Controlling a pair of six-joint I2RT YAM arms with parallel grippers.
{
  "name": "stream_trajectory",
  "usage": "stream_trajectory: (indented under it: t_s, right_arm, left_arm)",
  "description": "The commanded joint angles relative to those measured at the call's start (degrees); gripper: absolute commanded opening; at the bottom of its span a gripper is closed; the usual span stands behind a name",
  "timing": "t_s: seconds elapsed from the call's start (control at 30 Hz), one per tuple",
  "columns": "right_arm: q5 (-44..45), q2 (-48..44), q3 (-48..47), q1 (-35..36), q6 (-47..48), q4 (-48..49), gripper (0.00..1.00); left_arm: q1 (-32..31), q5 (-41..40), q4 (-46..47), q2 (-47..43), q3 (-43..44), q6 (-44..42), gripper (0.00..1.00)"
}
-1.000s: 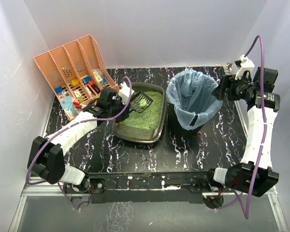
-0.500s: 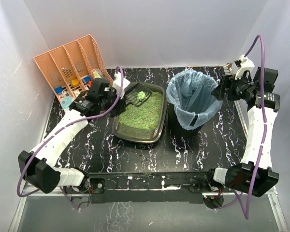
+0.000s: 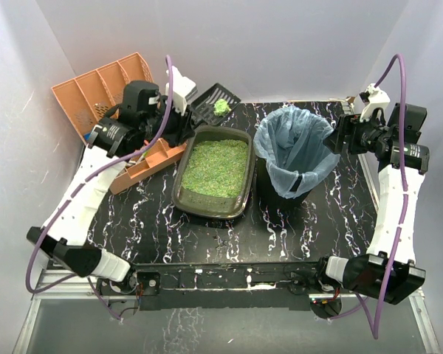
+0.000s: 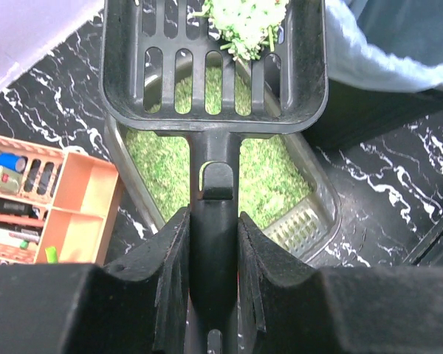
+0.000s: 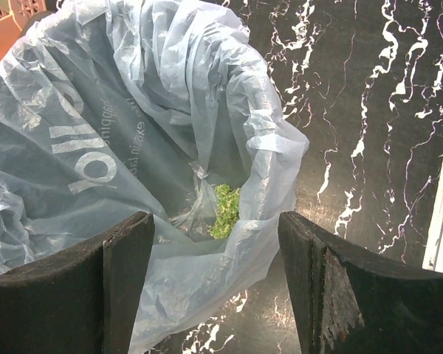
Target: Clean the litter box
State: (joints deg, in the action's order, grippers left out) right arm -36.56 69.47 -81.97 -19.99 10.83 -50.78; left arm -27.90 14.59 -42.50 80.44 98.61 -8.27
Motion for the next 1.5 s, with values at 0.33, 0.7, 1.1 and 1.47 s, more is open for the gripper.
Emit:
stream_trajectory:
  t_s: [0.33,0.7,1.1,1.47]
  right_arm:
    - [1.9,-4.02,0.36,-0.61,0.6,2.61,0.74]
    - [2.61,-7.48,3.77,-7.08,-1.53,4.42,0.75]
    - [1.64,-8.1,4.51,-7.44,-1.78,4.9,0.75]
    - [1.23,-7.98,4.72,-7.49,-1.78,5.25,0.75]
  left_arm:
    - [-15.0,-13.79,-10.0,19.73,30.66,-3.82,0.0]
    - [-26.45,-31.73,-7.48,29.48,36.44,-15.79,0.0]
    - [-35.96,-53.37,9.41,31.31,28.22,-37.46,0.0]
    - [-39.64,-61.48,26.14,30.98,17.31,-54.95,0.0]
